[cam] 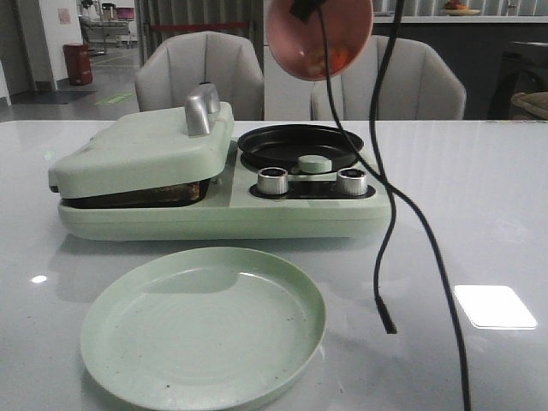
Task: Make breakfast with bread and shrimp
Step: 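Lift the pink bowl and tip the shrimp into the frying pan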
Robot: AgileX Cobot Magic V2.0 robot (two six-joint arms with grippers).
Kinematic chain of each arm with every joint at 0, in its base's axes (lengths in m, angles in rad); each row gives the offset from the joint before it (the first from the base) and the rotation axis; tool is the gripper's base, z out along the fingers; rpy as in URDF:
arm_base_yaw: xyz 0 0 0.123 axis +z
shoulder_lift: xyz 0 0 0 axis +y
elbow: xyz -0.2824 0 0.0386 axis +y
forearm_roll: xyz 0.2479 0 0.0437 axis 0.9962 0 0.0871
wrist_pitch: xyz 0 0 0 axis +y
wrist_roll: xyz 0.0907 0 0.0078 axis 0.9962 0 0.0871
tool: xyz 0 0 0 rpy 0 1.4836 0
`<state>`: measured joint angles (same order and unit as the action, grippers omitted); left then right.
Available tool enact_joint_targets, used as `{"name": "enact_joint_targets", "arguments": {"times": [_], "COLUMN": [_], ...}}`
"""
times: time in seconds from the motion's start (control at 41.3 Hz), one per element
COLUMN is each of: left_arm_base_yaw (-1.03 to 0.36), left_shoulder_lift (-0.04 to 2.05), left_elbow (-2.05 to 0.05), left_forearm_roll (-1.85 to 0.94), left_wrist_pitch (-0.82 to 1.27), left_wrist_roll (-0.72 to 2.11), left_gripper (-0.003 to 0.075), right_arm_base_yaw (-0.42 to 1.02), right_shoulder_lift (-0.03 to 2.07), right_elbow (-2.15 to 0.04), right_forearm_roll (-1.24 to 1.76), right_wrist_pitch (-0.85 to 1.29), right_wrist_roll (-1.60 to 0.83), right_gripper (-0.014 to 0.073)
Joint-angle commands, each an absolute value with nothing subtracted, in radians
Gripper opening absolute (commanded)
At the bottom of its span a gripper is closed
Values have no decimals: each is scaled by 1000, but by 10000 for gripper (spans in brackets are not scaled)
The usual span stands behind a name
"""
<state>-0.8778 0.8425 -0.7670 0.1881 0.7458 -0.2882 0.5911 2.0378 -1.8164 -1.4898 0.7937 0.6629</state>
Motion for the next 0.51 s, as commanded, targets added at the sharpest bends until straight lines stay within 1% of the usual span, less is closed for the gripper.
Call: {"name": "enact_joint_targets", "arguments": {"times": [0.0, 0.17, 0.484], "left_arm_base_yaw": [-886, -886, -886], "left_shoulder_lift": [839, 839, 839], "left_elbow": [-796, -796, -796], "left_forearm_roll": [190, 190, 190], "left_wrist_pitch": [679, 679, 679], "left_wrist_roll": [-298, -298, -298], "left_gripper": [101, 101, 101], "right_arm_base_yaw": [611, 628, 630], "right_shoulder_lift": [2002, 2028, 2029], "right_elbow": [-1860, -1860, -1882], "right_forearm_roll": [-1715, -1760, -1812], "right_wrist_pitch": [856, 924, 975], "right_wrist_roll": [741, 752, 751], "right_gripper": [16, 16, 16]}}
